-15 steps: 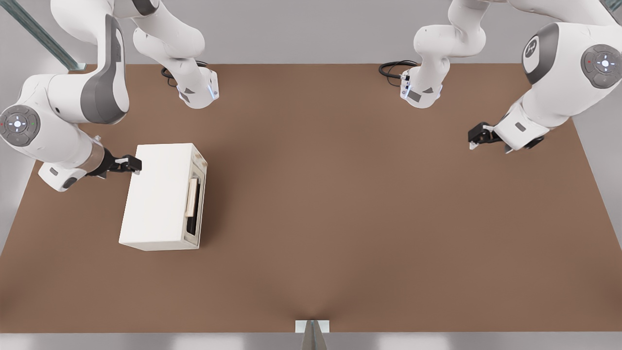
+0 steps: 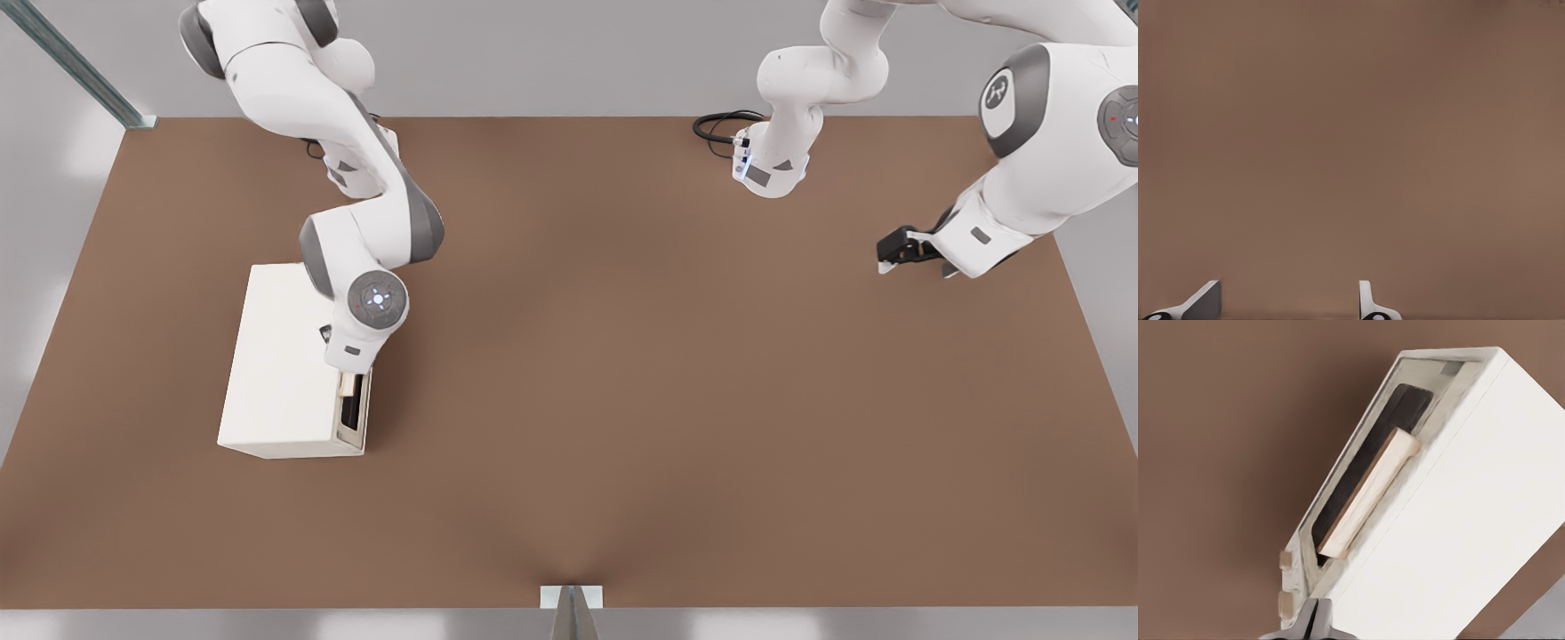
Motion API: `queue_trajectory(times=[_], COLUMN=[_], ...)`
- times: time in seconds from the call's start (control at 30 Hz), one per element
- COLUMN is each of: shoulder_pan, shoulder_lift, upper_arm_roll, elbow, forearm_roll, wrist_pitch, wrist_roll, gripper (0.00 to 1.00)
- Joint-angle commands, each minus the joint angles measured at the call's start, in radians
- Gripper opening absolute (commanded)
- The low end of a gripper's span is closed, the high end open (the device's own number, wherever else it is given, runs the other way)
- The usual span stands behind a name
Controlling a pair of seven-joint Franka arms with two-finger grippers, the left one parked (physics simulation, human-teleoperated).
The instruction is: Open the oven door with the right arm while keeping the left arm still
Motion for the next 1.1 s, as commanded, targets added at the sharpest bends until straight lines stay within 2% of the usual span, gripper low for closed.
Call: queue_trajectory(times=[0.0,0.2,0.47,1.07], shoulder_pan=[0.018,0.012,0.01,0.003], shoulder_lift=[0.045,0.134,0.18,0.199], upper_arm_roll=[0.0,-0.002,-0.002,-0.008], elbow=[0.007,0.058,0.051,0.047], forearm_roll=[-0.173,-0.236,-0.233,-0.233], wrist_pitch=[0.008,0.048,0.054,0.052], wrist_roll=[0.298,0.364,0.382,0.397], gripper=[0.21,0.21,0.21,0.21])
